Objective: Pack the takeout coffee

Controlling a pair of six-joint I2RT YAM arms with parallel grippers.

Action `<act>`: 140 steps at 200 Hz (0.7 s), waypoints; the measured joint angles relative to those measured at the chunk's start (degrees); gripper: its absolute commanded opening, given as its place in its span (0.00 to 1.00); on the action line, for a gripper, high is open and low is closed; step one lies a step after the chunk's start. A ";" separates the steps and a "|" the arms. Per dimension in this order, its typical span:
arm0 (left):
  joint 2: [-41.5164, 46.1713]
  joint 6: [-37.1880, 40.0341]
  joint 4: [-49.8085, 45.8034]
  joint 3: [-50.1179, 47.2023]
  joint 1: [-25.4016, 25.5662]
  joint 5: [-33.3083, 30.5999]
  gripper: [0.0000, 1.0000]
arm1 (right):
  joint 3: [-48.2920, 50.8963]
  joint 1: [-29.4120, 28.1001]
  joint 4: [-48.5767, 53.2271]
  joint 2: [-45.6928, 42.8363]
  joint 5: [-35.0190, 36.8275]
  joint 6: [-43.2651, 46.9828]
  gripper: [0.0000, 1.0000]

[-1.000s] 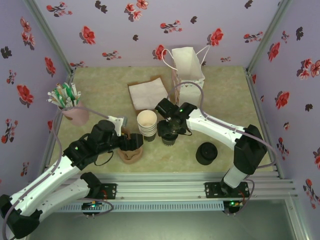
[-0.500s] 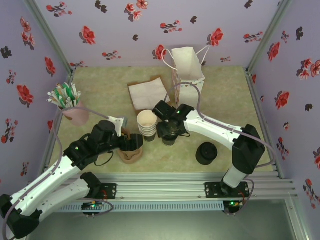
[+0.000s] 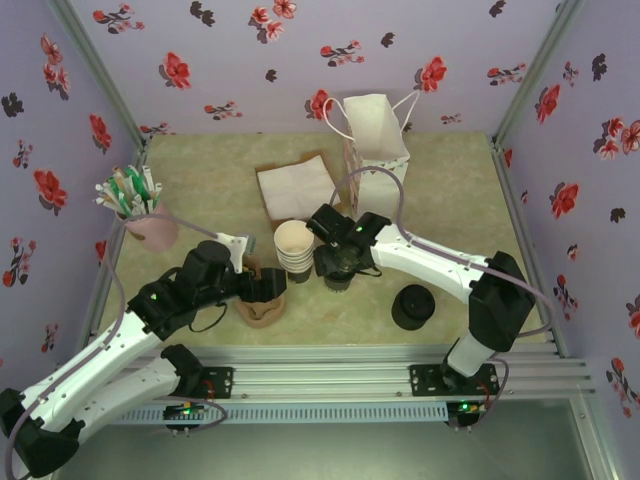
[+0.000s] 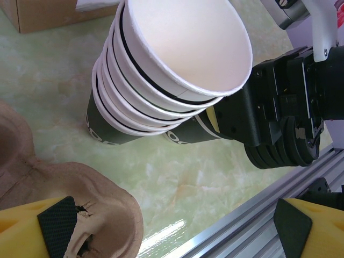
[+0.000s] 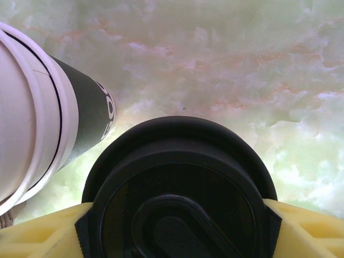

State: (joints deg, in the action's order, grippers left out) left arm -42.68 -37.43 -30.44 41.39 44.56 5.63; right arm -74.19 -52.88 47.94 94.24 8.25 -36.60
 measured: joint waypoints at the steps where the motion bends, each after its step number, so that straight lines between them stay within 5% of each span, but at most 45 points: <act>1: 0.00 0.00 0.00 0.00 0.00 0.00 0.97 | 0.00 -0.02 0.02 0.00 0.00 0.00 0.74; 140: 0.00 0.00 0.00 0.02 0.00 0.02 0.97 | -6.03 -0.81 8.20 2.19 -0.09 -0.22 0.85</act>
State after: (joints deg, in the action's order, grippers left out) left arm -42.68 -37.43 -30.44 41.41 44.56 5.65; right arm -80.23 -53.69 56.14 96.42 8.16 -36.82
